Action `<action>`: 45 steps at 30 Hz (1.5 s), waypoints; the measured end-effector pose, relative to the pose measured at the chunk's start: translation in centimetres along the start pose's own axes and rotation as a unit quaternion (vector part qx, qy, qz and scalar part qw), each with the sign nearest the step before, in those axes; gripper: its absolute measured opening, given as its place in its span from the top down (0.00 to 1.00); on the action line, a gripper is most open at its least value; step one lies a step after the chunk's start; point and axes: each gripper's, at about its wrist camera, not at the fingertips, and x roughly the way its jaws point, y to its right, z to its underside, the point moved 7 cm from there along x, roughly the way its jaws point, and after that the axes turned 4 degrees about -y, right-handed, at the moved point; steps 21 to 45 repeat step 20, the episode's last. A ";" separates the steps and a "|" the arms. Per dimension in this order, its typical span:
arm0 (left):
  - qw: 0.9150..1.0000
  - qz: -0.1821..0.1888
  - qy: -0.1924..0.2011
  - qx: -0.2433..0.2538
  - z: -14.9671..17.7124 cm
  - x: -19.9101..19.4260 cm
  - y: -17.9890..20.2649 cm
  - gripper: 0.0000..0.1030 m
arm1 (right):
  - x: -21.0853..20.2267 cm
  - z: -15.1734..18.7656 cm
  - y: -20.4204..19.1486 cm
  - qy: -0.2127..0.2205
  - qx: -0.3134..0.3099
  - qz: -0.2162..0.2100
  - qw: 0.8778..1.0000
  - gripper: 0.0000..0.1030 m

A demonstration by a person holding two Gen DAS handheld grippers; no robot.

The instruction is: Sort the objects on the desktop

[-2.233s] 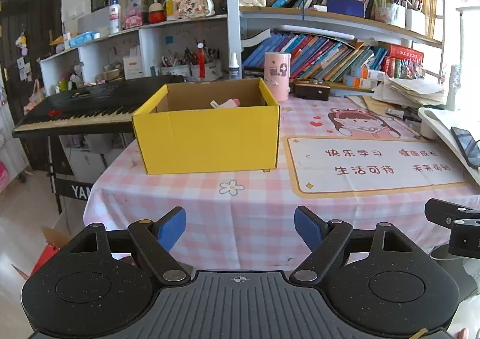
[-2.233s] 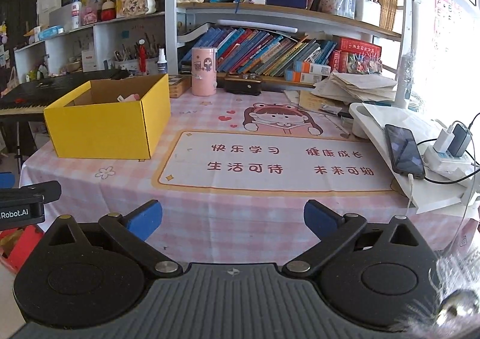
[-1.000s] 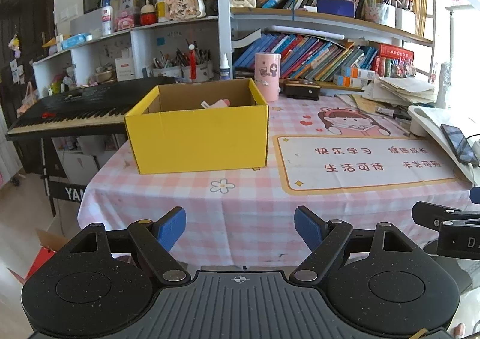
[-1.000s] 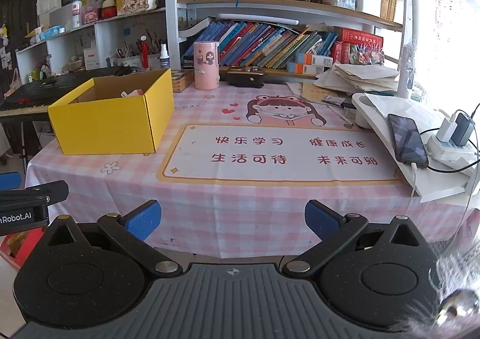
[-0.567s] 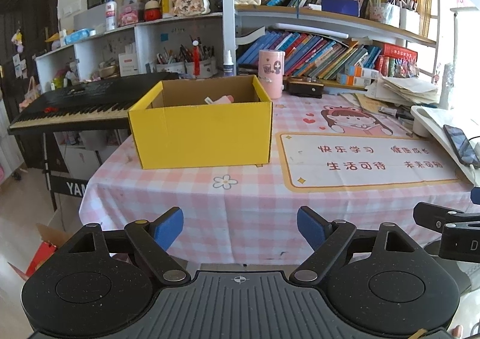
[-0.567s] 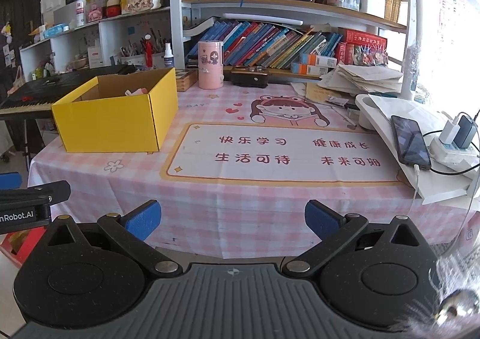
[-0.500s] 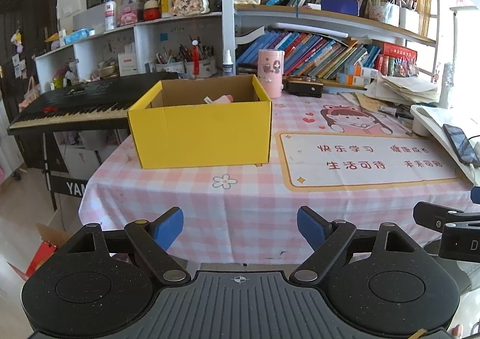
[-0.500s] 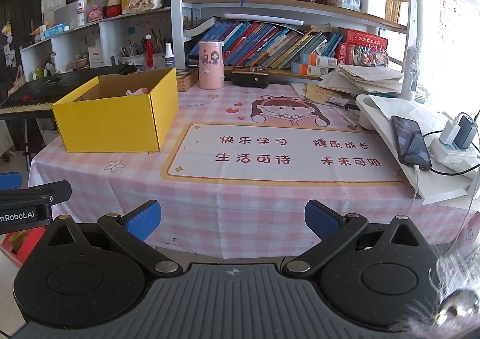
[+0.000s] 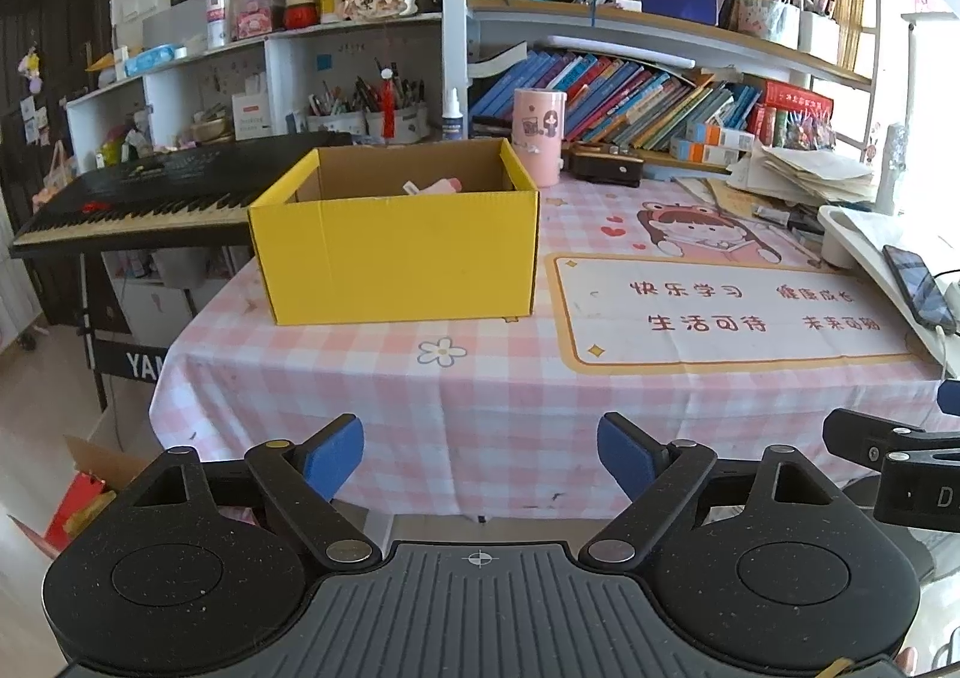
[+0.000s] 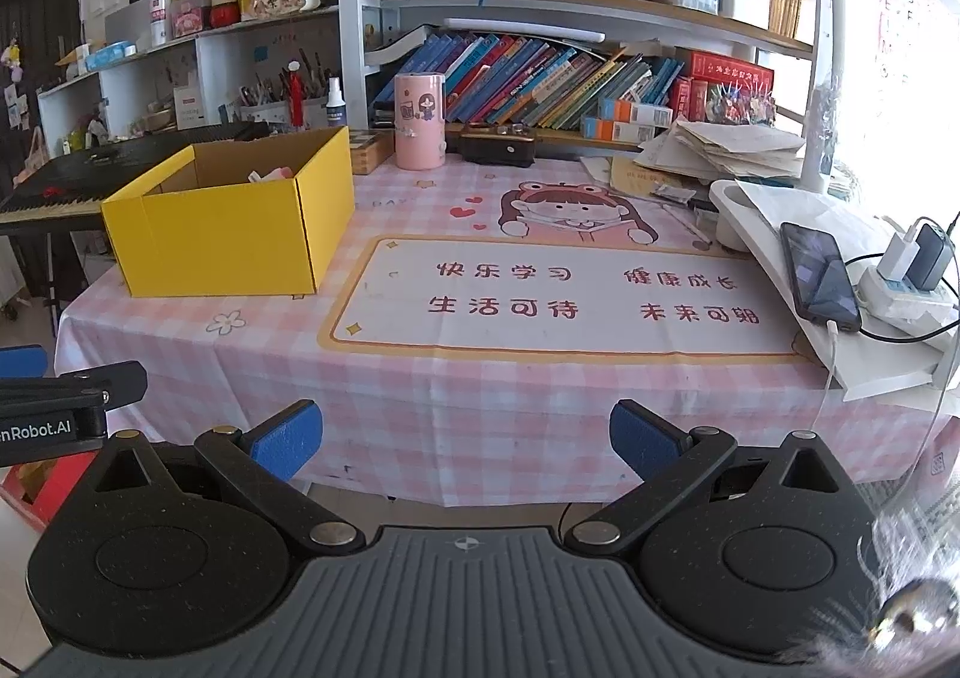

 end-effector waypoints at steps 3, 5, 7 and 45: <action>1.000 -0.002 0.000 -0.001 0.0 0.1 -0.1 0.13 | 0.1 0.1 0.0 -0.001 0.000 0.000 1.000 0.00; 1.000 -0.002 -0.001 -0.001 0.0 0.1 -0.1 0.12 | 0.1 0.1 -0.1 -0.002 -0.001 -0.001 1.000 0.00; 1.000 -0.002 -0.002 -0.002 0.0 0.2 -0.1 0.12 | 0.2 0.3 -0.2 -0.004 -0.001 -0.002 1.000 0.00; 1.000 0.014 0.006 0.004 -0.5 0.7 0.3 0.12 | 0.9 0.4 -0.5 -0.019 -0.004 -0.007 1.000 0.00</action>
